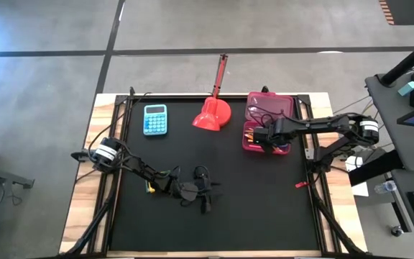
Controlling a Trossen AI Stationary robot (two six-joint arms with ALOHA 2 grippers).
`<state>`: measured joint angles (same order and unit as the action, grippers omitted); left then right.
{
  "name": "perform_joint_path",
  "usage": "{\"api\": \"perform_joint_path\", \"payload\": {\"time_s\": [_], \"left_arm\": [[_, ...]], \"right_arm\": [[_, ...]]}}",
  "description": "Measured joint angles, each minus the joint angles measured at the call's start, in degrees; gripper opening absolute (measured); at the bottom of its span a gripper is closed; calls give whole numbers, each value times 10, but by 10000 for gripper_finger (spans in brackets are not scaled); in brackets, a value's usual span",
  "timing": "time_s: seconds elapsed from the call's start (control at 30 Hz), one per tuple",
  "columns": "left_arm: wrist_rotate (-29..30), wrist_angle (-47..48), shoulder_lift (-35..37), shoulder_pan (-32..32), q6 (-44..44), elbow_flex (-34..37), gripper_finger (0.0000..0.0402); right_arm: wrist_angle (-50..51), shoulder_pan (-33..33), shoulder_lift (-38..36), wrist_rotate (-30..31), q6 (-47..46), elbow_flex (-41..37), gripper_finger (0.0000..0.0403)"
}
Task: Pack school essentials
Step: Put the white sticky note into the pink supply box
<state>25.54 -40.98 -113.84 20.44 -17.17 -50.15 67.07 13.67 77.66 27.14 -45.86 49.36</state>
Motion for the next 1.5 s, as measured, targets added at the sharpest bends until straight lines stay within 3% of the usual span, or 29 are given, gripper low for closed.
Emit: {"api": "perform_joint_path", "payload": {"time_s": [0.23, 0.77, 1.03, 1.33, 1.5], "left_arm": [[0, 0, 0, -3, 2, 0, 203], [0, 0, 0, -6, 11, 0, 203], [0, 0, 0, -6, 11, 0, 203], [0, 0, 0, -6, 10, 0, 203], [0, 0, 0, -6, 10, 0, 203]], "right_arm": [[51, -4, 3, 0, -41, 0, 8], [41, -14, 3, -22, -71, 0, 9], [0, -14, 3, -40, -37, 0, 9], [-68, -14, 3, -117, 19, 0, 9], [-74, -14, 3, -128, 27, 0, 9]]}}
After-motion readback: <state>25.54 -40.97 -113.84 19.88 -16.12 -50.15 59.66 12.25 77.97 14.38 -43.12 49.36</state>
